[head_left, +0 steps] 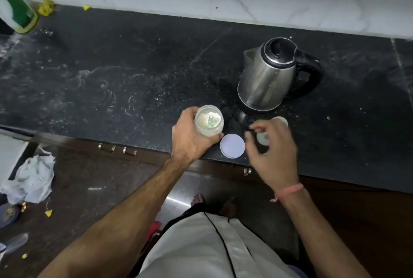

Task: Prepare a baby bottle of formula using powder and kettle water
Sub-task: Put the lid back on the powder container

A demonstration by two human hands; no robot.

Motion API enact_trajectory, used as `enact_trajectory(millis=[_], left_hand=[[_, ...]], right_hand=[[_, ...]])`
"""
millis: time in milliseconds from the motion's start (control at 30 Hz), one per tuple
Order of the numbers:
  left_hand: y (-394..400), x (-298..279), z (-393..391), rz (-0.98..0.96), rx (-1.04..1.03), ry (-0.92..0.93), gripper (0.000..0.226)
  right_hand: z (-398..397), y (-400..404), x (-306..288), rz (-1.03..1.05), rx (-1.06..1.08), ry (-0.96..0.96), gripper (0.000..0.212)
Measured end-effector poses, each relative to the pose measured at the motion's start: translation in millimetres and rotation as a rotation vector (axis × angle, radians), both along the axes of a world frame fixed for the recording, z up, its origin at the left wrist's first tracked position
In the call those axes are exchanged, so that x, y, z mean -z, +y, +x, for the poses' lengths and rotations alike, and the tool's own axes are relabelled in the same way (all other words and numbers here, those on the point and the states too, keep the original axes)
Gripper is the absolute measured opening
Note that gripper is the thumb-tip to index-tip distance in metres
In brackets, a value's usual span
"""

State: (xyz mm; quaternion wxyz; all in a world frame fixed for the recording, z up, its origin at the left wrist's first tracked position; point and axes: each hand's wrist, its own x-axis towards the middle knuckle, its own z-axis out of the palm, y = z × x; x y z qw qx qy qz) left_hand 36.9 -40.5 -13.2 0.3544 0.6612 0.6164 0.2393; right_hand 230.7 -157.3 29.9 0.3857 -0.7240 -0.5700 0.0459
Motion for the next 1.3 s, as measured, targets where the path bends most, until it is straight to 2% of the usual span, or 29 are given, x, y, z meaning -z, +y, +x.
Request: enact_trajectory(millis=[33, 100, 167, 200, 367, 467, 567, 633, 667, 867, 967, 1033, 1133, 1300], left_hand=[[0.8, -0.3, -0.9, -0.005, 0.006, 0.004, 0.095], [2.8, 0.2, -2.6, 0.002, 0.017, 0.016, 0.091], [3.5, 0.4, -3.9, 0.015, 0.020, 0.019, 0.088], [3.4, 0.9, -4.0, 0.017, 0.017, 0.013, 0.087], [6.0, 5.5, -4.4, 0.000, 0.021, -0.011, 0.088], [7.7, 8.6, -6.6, 0.003, 0.024, -0.023, 0.088], [6.2, 10.3, -7.1, 0.007, 0.026, -0.046, 0.086], [6.5, 9.7, -7.9, 0.007, 0.034, -0.054, 0.084], [6.9, 8.9, -8.2, 0.011, 0.041, -0.059, 0.082], [8.9, 7.8, -9.5, -0.011, 0.048, -0.064, 0.076], [8.8, 12.7, -11.5, -0.020, 0.052, -0.092, 0.080], [8.8, 17.8, -13.0, -0.016, 0.061, -0.110, 0.083], [9.6, 26.0, -15.9, 0.001, 0.074, -0.107, 0.083], [11.8, 35.1, -18.0, 0.054, 0.105, -0.097, 0.079]], right_hand=[[-8.6, 5.2, 7.9, -0.182, -0.063, -0.028, 0.034], [-22.0, 16.4, 30.3, -0.501, -0.139, -0.147, 0.061], [-32.4, 25.0, 48.1, -0.677, -0.148, -0.203, 0.084], [-35.5, 28.2, 51.9, -0.717, -0.137, -0.213, 0.088], [-38.9, 26.3, 40.9, -0.642, -0.039, -0.259, 0.081], [-41.9, 17.9, 14.8, -0.501, 0.076, -0.061, 0.080], [-47.0, 22.9, -13.8, -0.197, 0.106, 0.199, 0.063], [-48.6, 35.3, -22.7, -0.024, 0.081, 0.252, 0.057], [-49.3, 43.2, -24.2, -0.009, 0.044, 0.239, 0.055], [-54.8, 86.3, -13.7, -0.383, -0.272, -0.011, 0.049], [-50.0, 95.9, -11.3, -0.433, -0.368, -0.102, 0.051], [-50.5, 99.2, -12.7, -0.473, -0.427, -0.240, 0.060], [-55.6, 103.5, -13.3, -0.499, -0.433, -0.494, 0.072], [-57.8, 104.5, -29.0, -0.703, -0.360, -0.571, 0.094]])
